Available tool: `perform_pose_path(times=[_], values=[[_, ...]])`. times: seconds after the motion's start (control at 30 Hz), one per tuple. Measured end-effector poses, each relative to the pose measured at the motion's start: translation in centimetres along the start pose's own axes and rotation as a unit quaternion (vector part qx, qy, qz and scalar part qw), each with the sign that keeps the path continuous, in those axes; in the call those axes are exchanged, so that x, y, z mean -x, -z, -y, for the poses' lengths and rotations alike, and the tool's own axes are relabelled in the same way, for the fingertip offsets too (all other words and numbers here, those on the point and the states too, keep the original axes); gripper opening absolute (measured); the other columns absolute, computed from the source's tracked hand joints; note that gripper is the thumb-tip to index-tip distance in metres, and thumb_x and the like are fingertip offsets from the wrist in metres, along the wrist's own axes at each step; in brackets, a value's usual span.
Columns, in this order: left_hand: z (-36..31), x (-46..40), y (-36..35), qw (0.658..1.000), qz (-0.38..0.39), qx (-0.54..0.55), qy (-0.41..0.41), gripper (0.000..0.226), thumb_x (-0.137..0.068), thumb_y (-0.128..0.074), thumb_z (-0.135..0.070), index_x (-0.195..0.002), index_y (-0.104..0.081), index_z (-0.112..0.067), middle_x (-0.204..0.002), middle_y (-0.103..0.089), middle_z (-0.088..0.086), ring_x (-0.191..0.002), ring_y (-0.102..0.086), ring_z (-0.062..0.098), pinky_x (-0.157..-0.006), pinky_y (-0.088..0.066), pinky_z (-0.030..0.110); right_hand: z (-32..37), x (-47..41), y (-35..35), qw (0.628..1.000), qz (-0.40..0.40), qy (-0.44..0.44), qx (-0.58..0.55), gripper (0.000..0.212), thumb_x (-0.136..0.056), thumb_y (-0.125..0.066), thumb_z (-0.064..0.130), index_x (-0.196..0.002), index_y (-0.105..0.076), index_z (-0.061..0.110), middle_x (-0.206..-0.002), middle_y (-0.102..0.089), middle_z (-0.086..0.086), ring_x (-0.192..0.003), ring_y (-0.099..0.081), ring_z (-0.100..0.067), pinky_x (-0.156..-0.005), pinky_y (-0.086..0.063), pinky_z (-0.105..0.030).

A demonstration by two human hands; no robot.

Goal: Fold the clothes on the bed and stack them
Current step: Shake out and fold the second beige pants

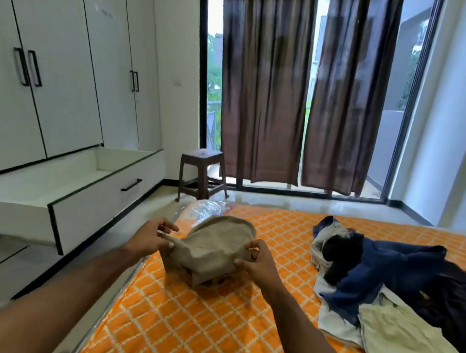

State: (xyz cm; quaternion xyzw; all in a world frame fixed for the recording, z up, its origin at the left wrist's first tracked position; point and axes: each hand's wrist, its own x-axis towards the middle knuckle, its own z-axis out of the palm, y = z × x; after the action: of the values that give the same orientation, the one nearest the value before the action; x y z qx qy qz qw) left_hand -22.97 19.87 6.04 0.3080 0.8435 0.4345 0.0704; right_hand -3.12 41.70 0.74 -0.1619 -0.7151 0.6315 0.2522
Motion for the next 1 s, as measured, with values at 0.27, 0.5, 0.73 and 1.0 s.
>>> perform_pose_path(times=[0.27, 0.5, 0.73, 1.0], values=[[-1.6, -1.3, -0.9, 0.953, 0.072, -0.291, 0.047, 0.044, -0.085, -0.07, -0.01, -0.126, -0.055, -0.007, -0.131, -0.056, 0.013, -0.118, -0.055, 0.026, -0.082, -0.041, 0.023, 2.2, 0.6, -0.2, 0.992, -0.083, -0.039, -0.084, 0.014, -0.095, -0.06, -0.006, -0.108, -0.06, -0.002, -0.104, -0.065, -0.018, -0.092, -0.065, -0.023, -0.07, -0.059, -0.029], [0.7, -1.4, -2.8, 0.884, 0.227, -0.409, 0.016, 0.042, -0.073, -0.066, -0.018, -0.112, -0.071, -0.004, -0.11, -0.071, 0.014, -0.098, -0.068, 0.027, -0.069, -0.048, 0.03, -0.2, 2.6, 1.5, 0.991, -0.049, -0.105, -0.06, 0.012, -0.094, -0.054, -0.006, -0.099, -0.058, 0.004, -0.097, -0.064, -0.013, -0.086, -0.063, -0.026, -0.072, -0.054, -0.037], [7.4, 1.3, -2.4, 0.871, 0.451, -0.188, 0.044, 0.068, -0.083, -0.078, -0.016, -0.14, -0.042, -0.025, -0.124, -0.056, -0.005, -0.076, -0.066, 0.008, -0.054, -0.051, 0.023, -3.0, 4.4, 0.9, 0.969, 0.052, -0.239, -0.036, 0.026, -0.068, -0.059, 0.011, -0.093, -0.059, 0.009, -0.082, -0.057, -0.015, -0.067, -0.057, -0.024, -0.061, -0.047, -0.034], [17.4, -1.3, -5.6, 0.874, 0.468, -0.077, 0.104, 0.029, -0.096, -0.065, -0.033, -0.12, -0.058, -0.017, -0.108, -0.067, 0.003, -0.086, -0.068, 0.006, -0.061, -0.05, 0.02, -11.9, 4.9, 0.9, 0.869, 0.101, -0.467, 0.133, 0.057, -0.091, -0.065, 0.057, -0.122, -0.051, 0.011, -0.095, -0.062, -0.012, -0.062, -0.067, -0.02, -0.058, -0.056, -0.032]])
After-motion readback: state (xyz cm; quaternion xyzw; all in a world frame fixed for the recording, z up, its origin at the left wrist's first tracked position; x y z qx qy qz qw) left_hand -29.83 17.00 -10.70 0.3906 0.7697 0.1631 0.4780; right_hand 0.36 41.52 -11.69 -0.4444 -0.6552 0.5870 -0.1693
